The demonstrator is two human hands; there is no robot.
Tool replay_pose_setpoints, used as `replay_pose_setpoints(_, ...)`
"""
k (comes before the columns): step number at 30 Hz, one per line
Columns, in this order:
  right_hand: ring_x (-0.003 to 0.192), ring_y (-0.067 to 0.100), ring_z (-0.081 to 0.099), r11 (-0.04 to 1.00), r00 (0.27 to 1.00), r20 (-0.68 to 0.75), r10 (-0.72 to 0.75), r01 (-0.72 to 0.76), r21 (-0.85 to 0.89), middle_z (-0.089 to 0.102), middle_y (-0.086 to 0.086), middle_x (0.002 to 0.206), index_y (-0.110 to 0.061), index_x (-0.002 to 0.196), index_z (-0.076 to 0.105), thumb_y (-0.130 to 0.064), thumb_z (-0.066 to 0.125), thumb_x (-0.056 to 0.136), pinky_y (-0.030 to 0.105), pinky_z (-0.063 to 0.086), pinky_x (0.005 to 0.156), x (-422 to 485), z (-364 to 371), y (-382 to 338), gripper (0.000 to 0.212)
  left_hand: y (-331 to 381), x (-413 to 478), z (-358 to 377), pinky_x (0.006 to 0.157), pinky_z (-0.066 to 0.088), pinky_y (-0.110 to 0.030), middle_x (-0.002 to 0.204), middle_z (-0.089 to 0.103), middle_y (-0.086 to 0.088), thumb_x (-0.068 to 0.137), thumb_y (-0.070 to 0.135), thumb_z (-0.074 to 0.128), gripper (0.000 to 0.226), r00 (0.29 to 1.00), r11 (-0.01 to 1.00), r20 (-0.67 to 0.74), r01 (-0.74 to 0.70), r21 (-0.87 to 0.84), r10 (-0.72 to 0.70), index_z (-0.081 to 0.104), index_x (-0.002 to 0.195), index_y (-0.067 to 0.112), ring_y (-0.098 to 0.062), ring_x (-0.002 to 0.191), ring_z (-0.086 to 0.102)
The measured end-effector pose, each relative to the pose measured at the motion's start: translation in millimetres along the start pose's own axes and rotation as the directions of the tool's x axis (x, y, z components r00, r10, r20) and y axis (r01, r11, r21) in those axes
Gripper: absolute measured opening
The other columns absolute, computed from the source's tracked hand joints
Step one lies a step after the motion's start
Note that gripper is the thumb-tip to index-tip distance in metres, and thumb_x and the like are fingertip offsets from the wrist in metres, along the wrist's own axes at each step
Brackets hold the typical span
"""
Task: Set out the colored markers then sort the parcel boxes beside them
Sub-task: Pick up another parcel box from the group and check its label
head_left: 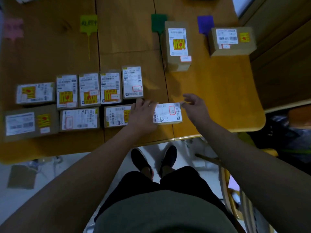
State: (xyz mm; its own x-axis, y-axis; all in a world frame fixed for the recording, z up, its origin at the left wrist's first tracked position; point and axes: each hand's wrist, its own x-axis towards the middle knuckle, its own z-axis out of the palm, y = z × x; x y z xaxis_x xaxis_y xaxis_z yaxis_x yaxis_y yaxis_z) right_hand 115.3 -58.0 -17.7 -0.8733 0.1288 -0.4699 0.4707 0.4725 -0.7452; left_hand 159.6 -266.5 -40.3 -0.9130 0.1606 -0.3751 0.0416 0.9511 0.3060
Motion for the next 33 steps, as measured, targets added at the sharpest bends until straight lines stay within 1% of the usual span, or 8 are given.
replay_pose_setpoints(3,0.116,0.016,0.064,0.996,0.996,0.087,-0.014,0.007,0.085,0.062,0.001,0.14,-0.027,0.142,0.062,-0.039,0.072,0.095,0.037,0.055,0.093,8,-17,-7,0.049,6,-1,-26,0.102,0.032,-0.045,0.145,0.05,0.003,0.064,0.05,0.074,0.097,0.994,0.994,-0.105,-0.045,-0.104,0.034,0.036,0.152,0.035,-0.029,0.127,0.032)
replay_pose_setpoints(10,0.105,0.029,0.078,0.895,0.925,0.352,-0.143,-0.032,0.445,0.079,0.01,0.114,-0.024,0.133,0.066,-0.029,0.078,0.091,0.039,0.064,0.076,3,-51,-79,0.044,5,2,-120,0.114,0.024,-0.049,0.166,0.027,0.009,0.085,0.032,0.075,0.082,0.923,0.962,-0.384,-0.102,-0.254,-0.003,0.033,0.154,0.047,-0.029,0.148,0.028)
replay_pose_setpoints(12,0.108,0.032,0.077,0.836,0.896,0.403,-0.185,-0.072,0.544,0.077,0.013,0.121,-0.025,0.138,0.061,-0.023,0.081,0.088,0.045,0.064,0.081,-1,-55,-102,0.054,6,4,-148,0.116,0.034,-0.046,0.165,0.03,0.002,0.091,0.029,0.075,0.077,0.866,0.809,-0.435,-0.064,-0.585,-0.246,0.035,0.155,0.041,-0.025,0.149,0.035)
replay_pose_setpoints(14,0.11,0.035,0.076,0.779,0.867,0.442,-0.232,-0.106,0.617,0.076,0.014,0.124,-0.026,0.142,0.057,-0.016,0.082,0.087,0.048,0.063,0.087,-5,-54,-123,0.061,10,2,-173,0.103,0.05,-0.046,0.158,0.044,-0.005,0.097,0.038,0.067,0.06,0.859,0.493,-0.266,-0.018,-0.87,-0.437,0.043,0.152,0.037,-0.027,0.137,0.05)
replay_pose_setpoints(16,0.113,0.038,0.074,0.755,0.822,0.485,-0.297,-0.109,0.646,0.075,0.017,0.125,-0.026,0.146,0.052,-0.011,0.081,0.087,0.049,0.062,0.092,-9,-52,-143,0.067,13,-5,-190,0.084,0.058,-0.043,0.138,0.067,-0.006,0.101,0.053,0.054,0.039,0.929,0.196,-0.076,-0.004,-0.981,-0.362,0.061,0.135,0.035,-0.03,0.118,0.068)
replay_pose_setpoints(18,0.117,0.04,0.072,0.749,0.771,0.53,-0.352,-0.108,0.654,0.074,0.02,0.128,-0.026,0.148,0.049,-0.008,0.079,0.088,0.049,0.061,0.095,-14,-48,-160,0.069,15,-12,-201,0.077,0.061,-0.041,0.122,0.076,-0.004,0.102,0.051,0.052,0.037,0.953,0.076,-0.1,-0.081,-0.994,-0.287,0.063,0.134,0.035,-0.031,0.104,0.076)
replay_pose_setpoints(25,0.117,0.035,0.073,0.827,0.713,0.573,-0.405,0.018,0.562,0.066,0.026,0.131,-0.03,0.145,0.055,-0.004,0.083,0.084,0.046,0.061,0.096,-25,-36,-183,0.072,11,-19,-217,0.065,0.062,-0.028,0.099,0.081,0.015,0.105,0.042,0.053,0.04,0.886,0.138,-0.245,-0.206,-0.969,-0.394,0.057,0.144,0.034,-0.011,0.084,0.079)
replay_pose_setpoints(33,0.114,0.031,0.075,0.837,0.748,0.546,-0.378,0.024,0.547,0.07,0.019,0.125,-0.03,0.146,0.053,-0.005,0.084,0.082,0.041,0.063,0.091,-22,-31,-180,0.075,10,-25,-210,0.068,0.061,-0.025,0.115,0.077,0.008,0.108,0.042,0.046,0.039,0.894,0.149,-0.259,-0.219,-0.964,-0.365,0.053,0.147,0.04,-0.016,0.097,0.077)
